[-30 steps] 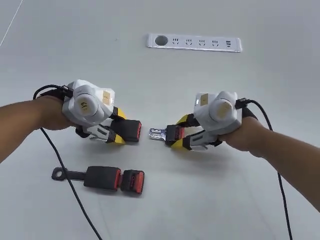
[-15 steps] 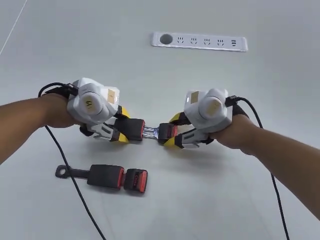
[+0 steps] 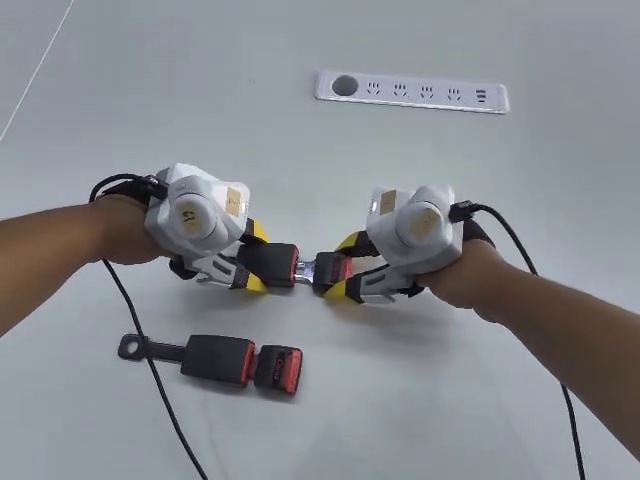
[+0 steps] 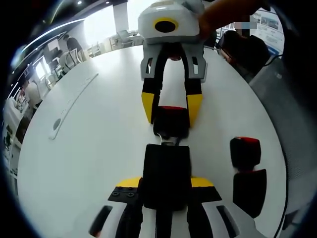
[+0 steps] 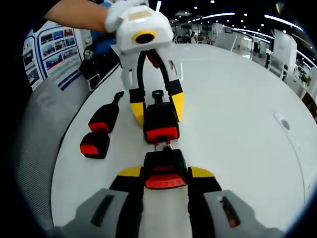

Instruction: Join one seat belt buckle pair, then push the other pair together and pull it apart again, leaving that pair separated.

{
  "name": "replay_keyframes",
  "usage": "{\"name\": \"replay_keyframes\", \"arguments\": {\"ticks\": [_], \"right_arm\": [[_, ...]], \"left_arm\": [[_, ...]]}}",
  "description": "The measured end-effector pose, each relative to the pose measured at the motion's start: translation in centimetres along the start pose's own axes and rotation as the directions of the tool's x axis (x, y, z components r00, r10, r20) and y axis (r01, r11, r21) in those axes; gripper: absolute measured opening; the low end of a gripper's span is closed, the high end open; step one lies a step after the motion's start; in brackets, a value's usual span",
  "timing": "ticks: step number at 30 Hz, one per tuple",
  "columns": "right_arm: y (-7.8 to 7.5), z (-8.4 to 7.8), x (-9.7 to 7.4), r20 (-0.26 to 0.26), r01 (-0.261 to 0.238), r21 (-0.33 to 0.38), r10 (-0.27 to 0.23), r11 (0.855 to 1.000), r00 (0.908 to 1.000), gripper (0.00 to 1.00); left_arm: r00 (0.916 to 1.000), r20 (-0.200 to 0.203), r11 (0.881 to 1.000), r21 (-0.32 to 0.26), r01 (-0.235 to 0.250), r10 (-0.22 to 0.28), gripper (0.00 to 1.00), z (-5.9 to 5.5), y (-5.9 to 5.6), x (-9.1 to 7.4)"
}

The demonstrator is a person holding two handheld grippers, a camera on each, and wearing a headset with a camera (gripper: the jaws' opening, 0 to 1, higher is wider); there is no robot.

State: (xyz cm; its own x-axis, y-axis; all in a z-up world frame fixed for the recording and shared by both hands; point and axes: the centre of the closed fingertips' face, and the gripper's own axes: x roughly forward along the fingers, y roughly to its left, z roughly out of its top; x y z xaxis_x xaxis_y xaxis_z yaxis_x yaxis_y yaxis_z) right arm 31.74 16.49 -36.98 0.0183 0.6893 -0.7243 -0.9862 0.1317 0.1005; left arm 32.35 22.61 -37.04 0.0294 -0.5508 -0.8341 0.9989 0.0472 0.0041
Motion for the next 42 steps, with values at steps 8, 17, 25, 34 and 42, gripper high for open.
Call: {"name": "replay_keyframes", "arguments": {"ticks": [8, 17, 25, 34, 42], "right_arm": [[0.1, 0.7, 0.6, 0.027, -0.009, 0.009, 0.008, 1.0, 0.9996, 0.32], [-0.1, 1.3, 1.3, 0.035, -0.022, 0.018, 0.022, 1.0, 0.9991, 0.32], [-0.1, 1.5, 1.5, 0.023, -0.014, 0.027, 0.014, 1.0, 0.9997, 0.32], [-0.1, 1.6, 1.5, 0.006, -0.007, 0.032, 0.006, 0.999, 1.0, 0.32], [0.0, 1.7, 1.6, -0.008, -0.005, 0.023, 0.005, 1.0, 1.0, 0.32]], "left_arm": [[0.9996, -0.019, 0.999, 0.033, 0.023, -0.022, 0.34, 0.2, -0.2, 0.1], [0.9963, -0.057, 0.994, 0.087, 0.07, -0.065, 0.34, 0.2, -0.4, -0.1], [0.9954, -0.065, 0.994, 0.081, 0.075, -0.07, 0.33, 0.2, -0.4, -0.2], [0.9949, -0.076, 0.995, 0.072, 0.073, -0.067, 0.34, 0.1, -0.5, -0.3], [0.9954, -0.07, 0.995, 0.066, 0.07, -0.066, 0.34, 0.0, -0.6, -0.3]]}}
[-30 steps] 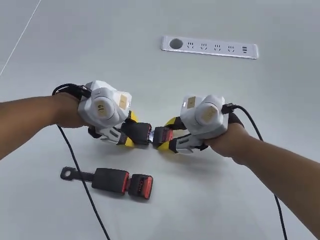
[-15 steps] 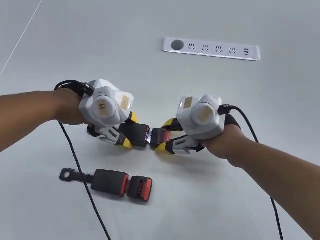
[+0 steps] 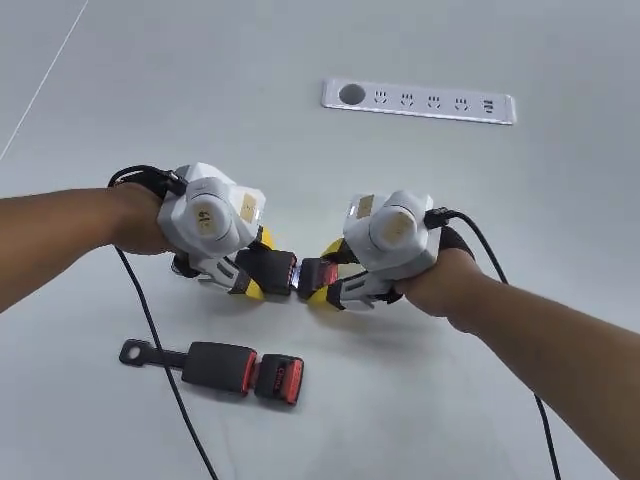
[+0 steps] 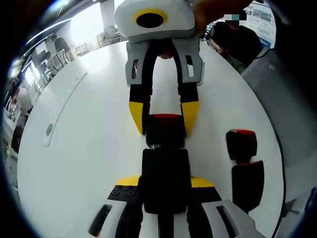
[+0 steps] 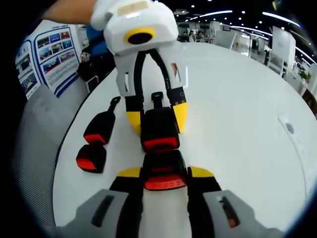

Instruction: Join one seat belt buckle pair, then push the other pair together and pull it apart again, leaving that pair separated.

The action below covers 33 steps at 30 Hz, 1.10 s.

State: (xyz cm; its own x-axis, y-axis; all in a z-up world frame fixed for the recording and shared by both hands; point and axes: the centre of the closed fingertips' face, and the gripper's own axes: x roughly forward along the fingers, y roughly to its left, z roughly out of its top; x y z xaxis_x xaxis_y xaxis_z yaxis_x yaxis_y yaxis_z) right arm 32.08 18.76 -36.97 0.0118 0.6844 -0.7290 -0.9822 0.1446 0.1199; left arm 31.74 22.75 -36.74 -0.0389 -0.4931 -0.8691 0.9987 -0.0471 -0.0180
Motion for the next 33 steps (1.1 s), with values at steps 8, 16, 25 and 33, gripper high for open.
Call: {"name": "replay_keyframes", "arguments": {"ticks": [8, 16, 25, 33], "right_arm": [[0.0, -0.1, 0.0, -0.003, -0.001, -0.003, 0.001, 1.0, 1.0, 0.33], [0.1, -0.2, -0.1, -0.007, 0.003, 0.001, -0.003, 1.0, 1.0, 0.33], [0.0, -0.6, -0.4, -0.02, 0.008, -0.005, -0.008, 1.0, 0.9998, 0.33], [-0.3, -1.8, -1.3, -0.028, 0.012, -0.005, -0.012, 1.0, 0.9995, 0.33]], "left_arm": [[1.0, -0.004, 1.0, -0.005, -0.001, 0.001, 0.34, 0.0, 0.0, 0.0], [1.0, -0.005, 1.0, -0.011, -0.003, 0.003, 0.35, -0.3, 0.2, 0.1], [0.9991, -0.042, 1.0, 0.006, 0.003, -0.003, 0.35, -0.4, 0.4, 0.4], [0.9994, -0.034, 1.0, -0.002, -0.001, 0.001, 0.35, -0.7, 0.6, 0.5]]}}
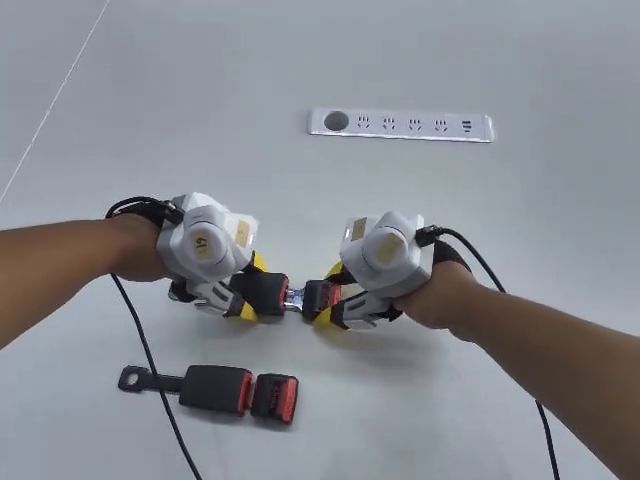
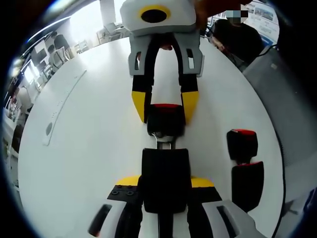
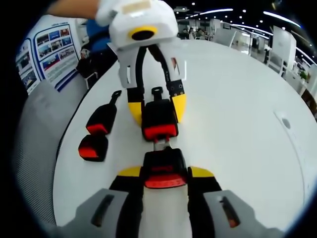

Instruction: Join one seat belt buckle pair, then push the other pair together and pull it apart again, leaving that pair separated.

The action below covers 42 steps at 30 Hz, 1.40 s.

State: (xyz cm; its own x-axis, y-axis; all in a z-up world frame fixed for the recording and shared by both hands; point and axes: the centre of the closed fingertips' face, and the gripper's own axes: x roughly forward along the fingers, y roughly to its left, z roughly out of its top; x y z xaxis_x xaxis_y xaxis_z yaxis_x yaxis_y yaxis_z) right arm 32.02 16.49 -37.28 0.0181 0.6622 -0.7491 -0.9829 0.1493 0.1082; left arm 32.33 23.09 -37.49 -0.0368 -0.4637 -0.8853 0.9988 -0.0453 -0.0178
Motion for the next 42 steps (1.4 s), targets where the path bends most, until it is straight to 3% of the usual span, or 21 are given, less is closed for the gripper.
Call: {"name": "replay_keyframes", "arguments": {"ticks": [13, 35, 42], "right_arm": [[0.0, -2.7, -2.0, -0.005, 0.027, 0.022, -0.027, 0.999, 0.9996, 0.33], [0.9, -8.1, -7.8, -0.009, 0.06, 0.071, -0.059, 0.996, 0.9982, 0.34], [0.7, -9.4, -8.8, -0.021, 0.067, 0.079, -0.066, 0.995, 0.9976, 0.34]], "left_arm": [[0.9997, -0.025, 1.0, -0.002, -0.001, 0.001, 0.35, 0.2, -0.1, 0.0], [0.9986, -0.053, 1.0, 0.004, 0.0, 0.001, 0.35, 1.1, -0.7, -0.4], [0.9985, -0.054, 1.0, 0.005, 0.0, 0.0, 0.35, 1.2, -0.7, -0.5]]}}
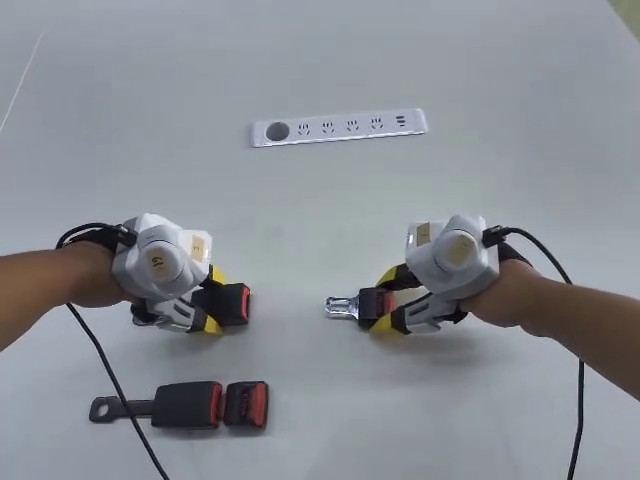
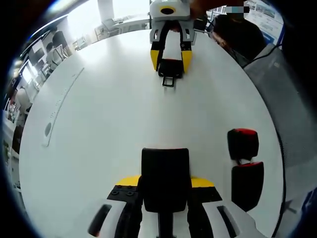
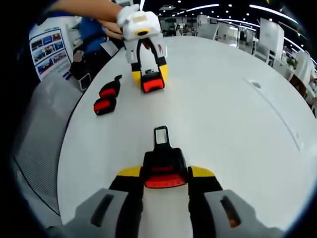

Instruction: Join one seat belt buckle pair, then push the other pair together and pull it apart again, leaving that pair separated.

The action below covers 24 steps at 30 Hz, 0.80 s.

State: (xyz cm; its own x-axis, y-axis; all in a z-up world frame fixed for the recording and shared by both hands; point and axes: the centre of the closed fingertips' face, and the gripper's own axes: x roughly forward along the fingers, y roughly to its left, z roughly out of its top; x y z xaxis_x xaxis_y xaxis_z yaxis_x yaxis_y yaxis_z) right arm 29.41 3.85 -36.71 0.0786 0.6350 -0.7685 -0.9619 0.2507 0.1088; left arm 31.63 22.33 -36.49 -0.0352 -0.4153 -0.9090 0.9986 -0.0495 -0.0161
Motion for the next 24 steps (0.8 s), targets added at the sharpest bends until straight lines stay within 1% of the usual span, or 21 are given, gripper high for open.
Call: {"name": "replay_keyframes", "arguments": {"ticks": [1, 5, 8, 13, 17, 20, 21, 22, 23, 24], "right_arm": [[0.1, -0.3, -0.3, -0.009, 0.0, 0.007, 0.0, 1.0, 1.0, 0.34], [-0.1, -1.1, -1.0, -0.015, 0.004, 0.01, -0.004, 1.0, 0.9999, 0.34], [-0.4, -1.7, -1.2, -0.021, 0.016, 0.032, -0.015, 0.999, 0.9997, 0.34], [-0.8, -2.3, -1.6, -0.023, 0.02, 0.043, -0.019, 0.999, 0.9995, 0.35], [-0.9, -2.4, -1.6, -0.012, 0.022, 0.058, -0.022, 0.998, 0.9997, 0.35], [-0.9, -2.3, -1.5, -0.022, 0.021, 0.051, -0.02, 0.998, 0.9996, 0.36], [-0.9, -2.3, -1.5, -0.025, 0.022, 0.049, -0.021, 0.999, 0.9995, 0.37], [-0.9, -2.4, -1.5, -0.037, 0.028, 0.034, -0.026, 0.999, 0.999, 0.41], [-1.1, -2.5, -1.5, -0.054, 0.054, 0.002, -0.054, 0.999, 0.9971, 0.48], [-0.9, -2.3, -1.5, -0.042, 0.065, -0.013, -0.065, 0.998, 0.997, 0.57]], "left_arm": [[1.0, -0.001, 1.0, 0.001, 0.0, 0.0, 0.35, 0.0, 0.0, 0.0], [1.0, -0.003, 1.0, 0.001, 0.001, -0.001, 0.35, 0.0, 0.0, 0.0], [1.0, -0.007, 1.0, 0.0, 0.001, -0.001, 0.35, 0.0, 0.1, 0.0], [0.9999, -0.016, 1.0, 0.006, 0.002, -0.002, 0.35, -0.1, 0.1, 0.1], [0.9997, -0.026, 1.0, 0.004, 0.0, 0.0, 0.35, -0.2, 0.2, 0.2], [0.9994, -0.033, 1.0, 0.0, -0.002, 0.002, 0.35, -0.3, 0.3, 0.2], [0.9994, -0.035, 1.0, 0.0, -0.003, 0.003, 0.35, -0.4, 0.3, 0.2], [0.9993, -0.038, 1.0, -0.007, -0.004, 0.004, 0.35, -0.4, 0.3, 0.2], [0.9993, -0.037, 1.0, -0.012, -0.009, 0.009, 0.35, -0.3, 0.3, 0.3], [0.9985, -0.037, 0.998, -0.05, -0.041, 0.04, 0.36, -0.2, 0.5, 0.3]]}}
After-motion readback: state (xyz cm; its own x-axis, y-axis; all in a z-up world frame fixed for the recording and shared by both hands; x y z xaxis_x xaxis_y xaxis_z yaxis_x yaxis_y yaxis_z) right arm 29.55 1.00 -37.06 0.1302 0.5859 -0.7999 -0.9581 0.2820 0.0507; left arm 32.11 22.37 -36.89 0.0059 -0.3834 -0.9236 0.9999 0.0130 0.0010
